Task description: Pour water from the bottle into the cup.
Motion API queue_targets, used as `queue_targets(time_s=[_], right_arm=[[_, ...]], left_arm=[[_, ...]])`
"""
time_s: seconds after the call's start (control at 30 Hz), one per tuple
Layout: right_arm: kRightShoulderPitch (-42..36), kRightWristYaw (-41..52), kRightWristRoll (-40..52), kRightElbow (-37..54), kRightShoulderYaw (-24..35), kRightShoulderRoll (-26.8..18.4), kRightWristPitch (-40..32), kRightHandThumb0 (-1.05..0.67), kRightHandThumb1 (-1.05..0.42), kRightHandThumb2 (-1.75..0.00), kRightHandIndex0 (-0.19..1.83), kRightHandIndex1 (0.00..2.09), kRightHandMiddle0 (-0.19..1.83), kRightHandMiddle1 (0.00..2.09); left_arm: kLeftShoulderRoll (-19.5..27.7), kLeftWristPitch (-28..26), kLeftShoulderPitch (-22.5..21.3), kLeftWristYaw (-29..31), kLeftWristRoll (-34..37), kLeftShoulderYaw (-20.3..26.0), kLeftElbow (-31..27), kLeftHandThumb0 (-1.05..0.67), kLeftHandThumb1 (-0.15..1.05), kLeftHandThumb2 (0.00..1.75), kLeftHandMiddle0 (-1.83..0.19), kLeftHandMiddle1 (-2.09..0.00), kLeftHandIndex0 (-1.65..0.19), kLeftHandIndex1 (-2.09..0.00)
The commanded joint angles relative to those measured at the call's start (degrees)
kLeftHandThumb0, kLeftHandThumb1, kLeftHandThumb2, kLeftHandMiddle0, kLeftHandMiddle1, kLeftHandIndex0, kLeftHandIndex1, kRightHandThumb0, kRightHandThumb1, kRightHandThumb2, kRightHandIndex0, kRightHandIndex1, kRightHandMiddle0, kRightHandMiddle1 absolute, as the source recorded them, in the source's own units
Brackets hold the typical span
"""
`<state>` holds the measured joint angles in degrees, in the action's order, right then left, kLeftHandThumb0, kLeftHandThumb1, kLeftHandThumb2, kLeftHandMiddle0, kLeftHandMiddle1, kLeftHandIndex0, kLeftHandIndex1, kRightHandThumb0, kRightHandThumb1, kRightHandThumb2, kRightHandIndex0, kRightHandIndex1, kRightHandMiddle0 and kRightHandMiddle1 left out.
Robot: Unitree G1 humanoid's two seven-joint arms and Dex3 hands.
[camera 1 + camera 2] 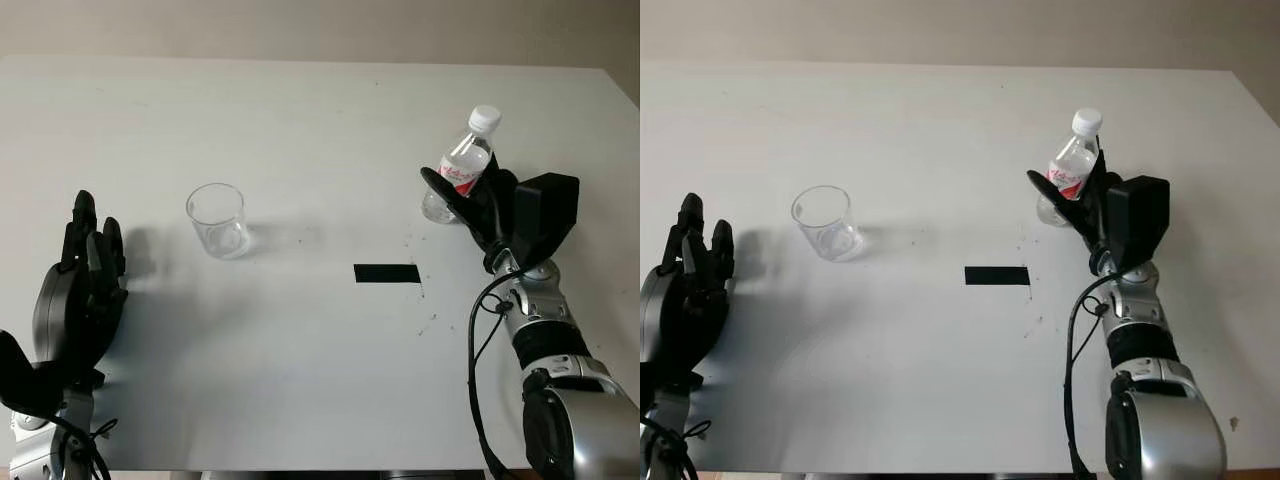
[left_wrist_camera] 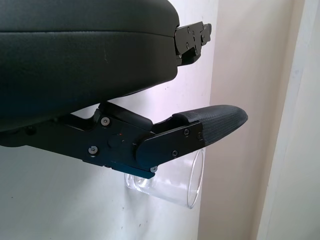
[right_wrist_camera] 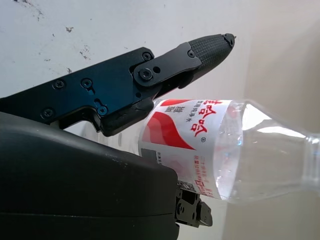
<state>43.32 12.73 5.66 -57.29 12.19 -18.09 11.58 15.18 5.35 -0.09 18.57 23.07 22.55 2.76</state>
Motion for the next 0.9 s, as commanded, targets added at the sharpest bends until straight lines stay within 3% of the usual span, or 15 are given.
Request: queue_targets(time_s=[0.0, 0.17, 0.23, 0.27, 0.33, 0.37, 0.4, 0.43, 0.47, 0.57, 0.7, 0.77, 0.87], right_arm=[[1.7, 0.2, 0.7, -1.5, 0.6, 0.1, 0.4, -0.8, -0.94, -0.06, -0.19, 0.0, -0.19, 0.0], [3.4, 2.9, 2.9, -4.8, 1.6, 1.2, 2.3, -0.76, -0.93, -0.05, -0.19, 0.0, -0.19, 0.01], [4.3, 4.9, 4.4, -6.0, 2.7, 1.5, 2.1, -0.68, -0.93, -0.05, -0.16, 0.01, -0.06, 0.08], [5.0, 5.2, 5.5, -6.7, 3.5, 1.8, 0.8, -0.57, -0.93, -0.05, -0.08, 0.06, 0.04, 0.18], [6.4, 4.6, 7.2, -8.0, 4.9, 2.4, -1.5, -0.41, -0.94, -0.05, 0.11, 0.24, -0.1, 1.07], [6.9, 4.3, 7.6, -8.6, 5.3, 2.5, -2.0, -0.34, -0.95, -0.05, 0.08, 0.98, -0.12, 1.62], [7.3, 4.2, 7.7, -9.0, 5.5, 2.6, -2.0, -0.32, -0.95, -0.05, 0.0, 1.47, -0.09, 1.85], [7.6, 3.9, 7.4, -9.5, 5.4, 2.6, -1.9, -0.31, -0.96, -0.06, 0.03, 1.77, -0.02, 1.97], [7.9, 3.6, 7.1, -9.8, 5.1, 2.5, -2.0, -0.29, -0.97, -0.06, 0.16, 1.96, 0.08, 2.04], [8.3, 4.0, 6.7, -10.3, 4.8, 2.3, -1.6, -0.25, -1.02, -0.06, 0.62, 2.08, 0.48, 2.09], [8.6, 4.5, 4.6, -10.5, 3.2, 1.6, -0.5, -0.24, -1.05, -0.17, 1.65, 2.09, 1.44, 2.09], [8.8, 3.9, 2.6, -10.3, 1.8, 1.1, -0.8, -0.28, -1.05, -0.17, 1.79, 2.09, 1.66, 2.09], [9.2, 2.1, -0.7, -9.7, -0.8, 0.4, -1.0, -0.31, -1.05, -0.13, 1.56, 2.09, 1.58, 2.09]], left_arm=[[-0.1, -0.1, 0.2, -0.2, -0.2, -0.3, -0.3, -0.75, 1.05, 0.68, 0.19, 0.0, 0.19, 0.0], [0.0, 0.0, 0.1, 0.1, 0.0, -0.2, 0.1, -0.76, 1.05, 0.67, 0.19, 0.0, 0.19, 0.0], [0.0, 0.1, 0.1, 0.0, -0.3, -0.4, 0.0, -0.75, 1.05, 0.68, 0.19, 0.0, 0.19, 0.0], [0.0, 0.4, 0.0, 0.2, -0.5, -0.5, 0.2, -0.74, 1.05, 0.69, 0.19, 0.0, 0.19, 0.0], [0.2, 0.7, -0.1, 0.5, -0.8, -0.8, 0.6, -0.75, 1.05, 0.69, 0.19, 0.0, 0.19, 0.0], [0.2, 0.8, -0.2, 0.7, -0.8, -0.8, 0.8, -0.76, 1.05, 0.69, 0.19, 0.0, 0.19, 0.0], [0.1, 1.0, -0.4, 0.8, -0.8, -0.9, 1.0, -0.76, 1.05, 0.68, 0.19, 0.0, 0.19, 0.0], [0.2, 1.0, -0.4, 0.7, -0.9, -0.9, 1.1, -0.77, 1.05, 0.68, 0.19, 0.0, 0.19, 0.0], [0.2, 1.0, -0.5, 0.7, -0.9, -0.9, 1.2, -0.77, 1.05, 0.68, 0.19, 0.0, 0.19, 0.0], [0.2, 1.4, -0.7, 0.9, -0.8, -0.9, 1.6, -0.77, 1.05, 0.68, 0.19, 0.0, 0.19, 0.0], [-0.3, 2.0, -0.9, 0.3, -1.0, -1.1, 1.8, -0.76, 1.05, 0.68, 0.19, 0.0, 0.19, 0.0], [-0.5, 2.2, -1.0, 0.1, -1.1, -1.4, 1.9, -0.77, 1.05, 0.67, 0.19, 0.0, 0.19, 0.0], [-0.5, 2.6, -1.3, 0.1, -1.3, -1.8, 2.1, -0.77, 1.05, 0.68, 0.19, 0.0, 0.19, 0.0]])
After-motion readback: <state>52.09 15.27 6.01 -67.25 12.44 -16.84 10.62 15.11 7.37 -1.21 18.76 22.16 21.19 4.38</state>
